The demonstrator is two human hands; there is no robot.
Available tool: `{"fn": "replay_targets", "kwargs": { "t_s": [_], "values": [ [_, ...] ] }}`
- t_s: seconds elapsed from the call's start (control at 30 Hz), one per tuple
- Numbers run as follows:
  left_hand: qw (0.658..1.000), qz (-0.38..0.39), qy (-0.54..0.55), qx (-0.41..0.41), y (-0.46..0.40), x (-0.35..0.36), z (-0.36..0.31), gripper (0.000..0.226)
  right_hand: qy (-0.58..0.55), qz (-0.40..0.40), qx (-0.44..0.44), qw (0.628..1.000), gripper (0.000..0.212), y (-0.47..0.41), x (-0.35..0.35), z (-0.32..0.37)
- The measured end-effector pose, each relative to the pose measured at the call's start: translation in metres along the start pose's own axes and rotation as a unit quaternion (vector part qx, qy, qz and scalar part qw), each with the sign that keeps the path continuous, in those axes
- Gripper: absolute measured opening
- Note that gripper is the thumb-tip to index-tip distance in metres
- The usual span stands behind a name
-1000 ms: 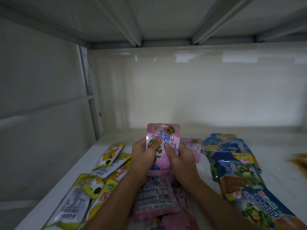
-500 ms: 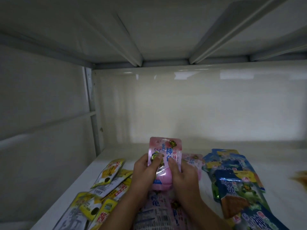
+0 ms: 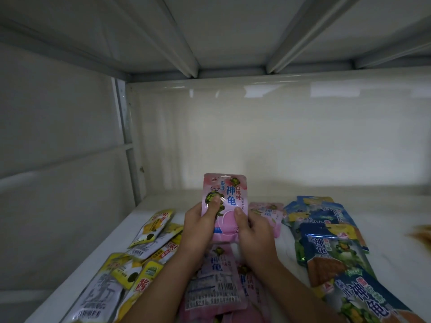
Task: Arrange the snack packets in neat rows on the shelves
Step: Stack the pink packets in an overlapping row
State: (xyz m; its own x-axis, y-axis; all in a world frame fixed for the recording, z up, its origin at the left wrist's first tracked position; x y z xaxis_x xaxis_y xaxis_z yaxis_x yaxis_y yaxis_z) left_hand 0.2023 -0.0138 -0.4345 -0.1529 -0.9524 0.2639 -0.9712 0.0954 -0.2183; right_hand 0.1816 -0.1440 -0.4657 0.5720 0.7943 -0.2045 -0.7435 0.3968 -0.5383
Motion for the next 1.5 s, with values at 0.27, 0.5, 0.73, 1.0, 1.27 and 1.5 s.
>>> {"fn": "replay_targets", "kwargs": {
  "t_s": [0.27, 0.5, 0.73, 1.0, 1.27, 1.5],
  "values": [
    [0.999, 0.032, -0.037, -0.022, 0.000, 0.000, 0.000, 0.024, -0.032, -0.038, 0.017, 0.999, 0.043, -0.002, -0.001, -0.004],
    [0.999, 0.021, -0.043, 0.000, -0.001, -0.001, -0.001, 0.026, -0.028, 0.007, 0.019, 0.999, 0.057, 0.005, -0.002, 0.011],
    [0.999, 0.038, -0.034, -0.002, 0.000, 0.000, 0.002, 0.026, -0.009, -0.006, 0.007, 1.000, 0.081, 0.004, -0.001, 0.007],
    [0.995, 0.061, -0.060, 0.047, -0.004, 0.001, 0.007, 0.039, -0.033, 0.014, -0.005, 0.999, 0.085, 0.002, 0.002, 0.006],
    [0.993, 0.039, -0.077, 0.080, -0.010, -0.003, 0.007, 0.034, -0.028, 0.033, -0.004, 0.999, 0.046, 0.003, -0.001, 0.010],
    [0.999, 0.036, -0.034, 0.012, -0.007, -0.004, 0.008, 0.049, -0.096, 0.039, 0.030, 0.994, 0.044, 0.006, -0.004, 0.019]
  ]
}}
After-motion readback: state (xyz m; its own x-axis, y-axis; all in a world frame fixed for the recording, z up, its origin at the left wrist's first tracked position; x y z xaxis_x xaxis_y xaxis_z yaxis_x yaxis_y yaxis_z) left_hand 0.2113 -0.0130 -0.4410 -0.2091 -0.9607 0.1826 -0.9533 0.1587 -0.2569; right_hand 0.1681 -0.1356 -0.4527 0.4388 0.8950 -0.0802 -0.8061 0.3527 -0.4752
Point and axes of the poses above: each hand's wrist, its own y-axis away from the middle knuckle, its own x-axis out of the palm, z = x × y, the point moved 3 cm from there along -y, towards the middle knuckle, and after that the axes turned 7 degrees about y, right-handed, at the moved point
